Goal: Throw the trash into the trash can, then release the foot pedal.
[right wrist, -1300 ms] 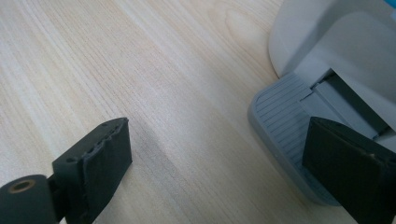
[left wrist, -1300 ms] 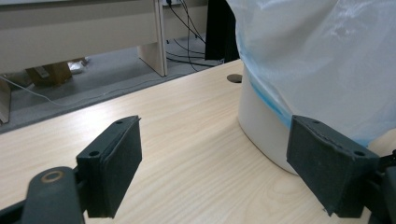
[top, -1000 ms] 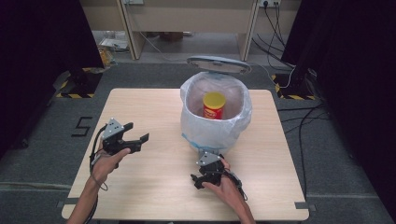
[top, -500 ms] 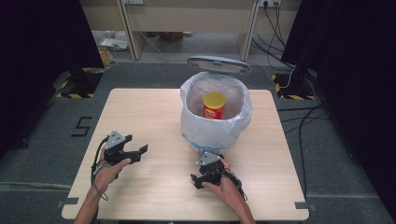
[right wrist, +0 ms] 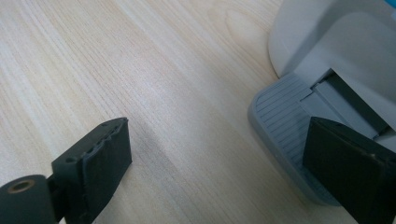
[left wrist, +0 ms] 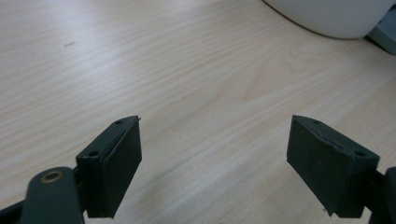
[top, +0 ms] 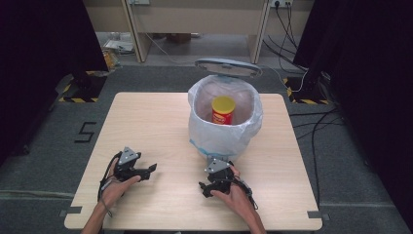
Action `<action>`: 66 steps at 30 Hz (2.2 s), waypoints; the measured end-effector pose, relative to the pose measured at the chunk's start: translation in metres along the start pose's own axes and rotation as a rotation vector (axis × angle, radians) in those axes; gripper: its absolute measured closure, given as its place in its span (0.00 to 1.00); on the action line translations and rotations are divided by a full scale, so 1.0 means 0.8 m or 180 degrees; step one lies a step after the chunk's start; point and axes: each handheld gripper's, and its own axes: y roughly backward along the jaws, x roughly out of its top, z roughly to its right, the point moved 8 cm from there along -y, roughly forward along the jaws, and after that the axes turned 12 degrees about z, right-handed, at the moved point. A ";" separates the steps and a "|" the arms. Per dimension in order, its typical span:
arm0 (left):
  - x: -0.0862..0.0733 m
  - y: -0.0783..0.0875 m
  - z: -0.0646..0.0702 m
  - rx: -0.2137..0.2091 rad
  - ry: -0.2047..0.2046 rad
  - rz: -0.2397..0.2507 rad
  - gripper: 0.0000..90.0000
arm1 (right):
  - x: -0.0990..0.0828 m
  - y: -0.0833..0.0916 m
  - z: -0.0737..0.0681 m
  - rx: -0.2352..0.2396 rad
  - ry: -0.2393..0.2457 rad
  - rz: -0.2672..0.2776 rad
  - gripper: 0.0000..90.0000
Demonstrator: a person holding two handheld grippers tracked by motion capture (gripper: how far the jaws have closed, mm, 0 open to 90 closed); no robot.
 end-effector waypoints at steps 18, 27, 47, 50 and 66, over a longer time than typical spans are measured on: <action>-0.027 0.010 0.013 -0.0101 -0.0091 -0.0382 0.19 | 0.000 0.000 0.000 -0.0005 -0.0002 -0.0002 0.09; -0.028 0.011 0.015 -0.0102 -0.0080 -0.0386 0.17 | 0.000 0.000 0.000 0.0002 -0.0003 0.0003 0.09; -0.028 0.011 0.015 -0.0105 -0.0083 -0.0387 0.17 | 0.000 0.000 0.000 -0.0001 -0.0001 0.0003 0.09; -0.028 0.011 0.015 -0.0104 -0.0080 -0.0387 0.17 | 0.000 0.000 0.000 0.0001 -0.0005 0.0006 0.09; -0.028 0.011 0.015 -0.0109 -0.0077 -0.0391 0.17 | 0.004 0.006 0.005 0.0000 -0.0104 0.0131 0.15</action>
